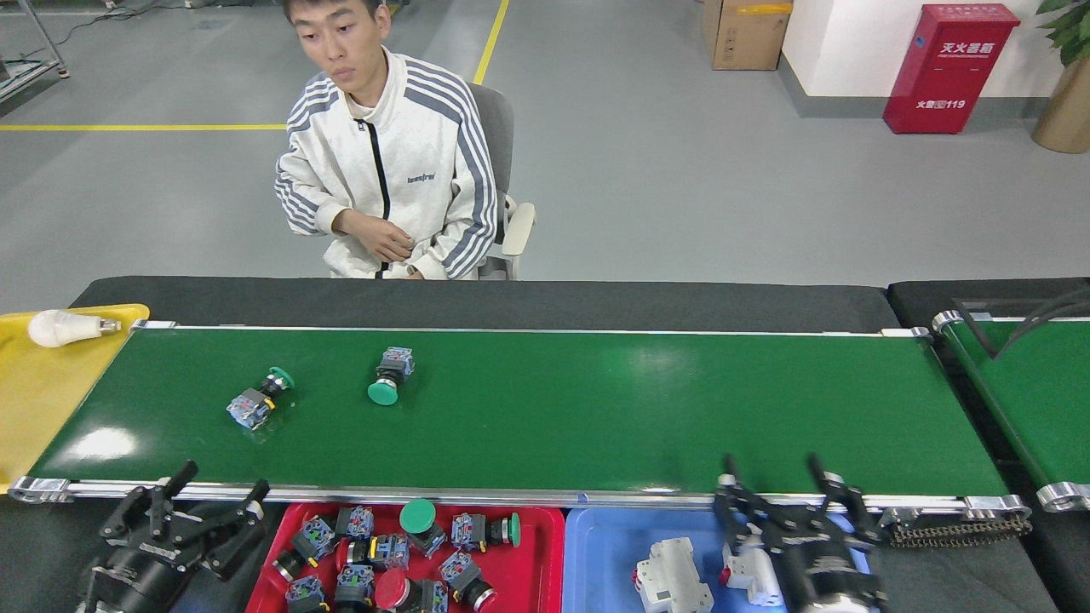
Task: Pick switch part from conveyor to tray
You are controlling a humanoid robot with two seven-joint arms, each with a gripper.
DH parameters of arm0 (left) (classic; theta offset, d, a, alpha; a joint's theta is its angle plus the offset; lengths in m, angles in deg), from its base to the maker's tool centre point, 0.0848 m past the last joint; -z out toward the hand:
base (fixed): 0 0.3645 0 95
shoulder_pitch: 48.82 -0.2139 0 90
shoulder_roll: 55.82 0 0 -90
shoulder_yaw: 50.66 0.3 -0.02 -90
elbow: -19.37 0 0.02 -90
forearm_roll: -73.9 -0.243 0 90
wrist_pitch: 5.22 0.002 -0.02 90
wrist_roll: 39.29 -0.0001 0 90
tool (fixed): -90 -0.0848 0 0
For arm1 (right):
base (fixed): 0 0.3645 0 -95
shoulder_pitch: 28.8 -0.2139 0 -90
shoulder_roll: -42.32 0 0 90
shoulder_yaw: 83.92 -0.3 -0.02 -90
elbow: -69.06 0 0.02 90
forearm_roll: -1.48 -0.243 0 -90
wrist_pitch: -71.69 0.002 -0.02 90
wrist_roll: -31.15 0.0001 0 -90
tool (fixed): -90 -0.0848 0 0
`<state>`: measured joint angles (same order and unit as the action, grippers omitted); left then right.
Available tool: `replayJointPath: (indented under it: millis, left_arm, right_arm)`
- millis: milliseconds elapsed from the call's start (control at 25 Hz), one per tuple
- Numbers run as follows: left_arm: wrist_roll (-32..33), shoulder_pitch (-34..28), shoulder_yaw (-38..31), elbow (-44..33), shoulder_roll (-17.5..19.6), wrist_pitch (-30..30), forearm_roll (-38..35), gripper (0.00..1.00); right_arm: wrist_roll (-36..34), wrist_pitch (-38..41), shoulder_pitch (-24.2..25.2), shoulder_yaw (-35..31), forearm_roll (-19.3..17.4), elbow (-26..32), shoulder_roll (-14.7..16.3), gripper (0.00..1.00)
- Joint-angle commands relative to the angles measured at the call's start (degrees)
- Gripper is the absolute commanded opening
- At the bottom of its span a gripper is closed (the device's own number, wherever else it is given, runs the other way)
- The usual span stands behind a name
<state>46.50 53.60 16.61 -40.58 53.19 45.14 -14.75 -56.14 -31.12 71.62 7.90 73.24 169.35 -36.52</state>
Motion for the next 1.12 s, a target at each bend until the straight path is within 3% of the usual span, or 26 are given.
replayJointPath:
  millis: [0,160,400,640,680,800,920,1080]
  left_arm:
    - [-0.4,3.6,0.1,4.4,3.5,-0.3,0.5,1.00]
    - [-0.8,8.9,1.2,14.7,7.1,-0.1,0.4,1.00]
    - [-2.2,9.6,1.5,24.4,11.0,1.1,0.5,1.00]
    - [-5.4,10.3,1.5,29.1,12.3,13.5,0.5,0.96]
    - [-5.4,10.3,1.5,29.2,12.1,14.2,0.5,0.92]
    - [-5.4,10.3,1.5,29.6,11.3,14.2,0.5,0.67]
    - [-5.5,10.3,1.5,30.1,9.8,11.0,0.6,0.33]
    - [-5.4,9.1,1.5,25.6,6.9,1.1,2.3,0.16]
  right_arm:
    - [-1.0,5.3,-0.3,-4.6,-1.2,1.0,0.2,1.00]
    - [-0.8,11.2,-0.4,-8.9,-5.4,1.0,0.1,1.00]
    - [-0.6,17.3,-0.9,-8.8,-5.5,0.3,-0.1,1.00]
    - [-0.5,20.2,-1.2,-8.3,-5.4,-0.3,-0.8,1.00]
    - [-0.5,20.2,-1.4,-8.3,-5.4,-0.5,-1.0,1.00]
    - [-0.3,20.0,-2.5,-8.3,-5.4,-0.6,-2.3,1.00]
    - [-0.1,19.7,-2.6,-8.4,-5.5,-0.6,-2.6,1.00]
    - [0.0,19.6,-1.9,-9.0,-5.5,-0.8,-2.7,1.00]
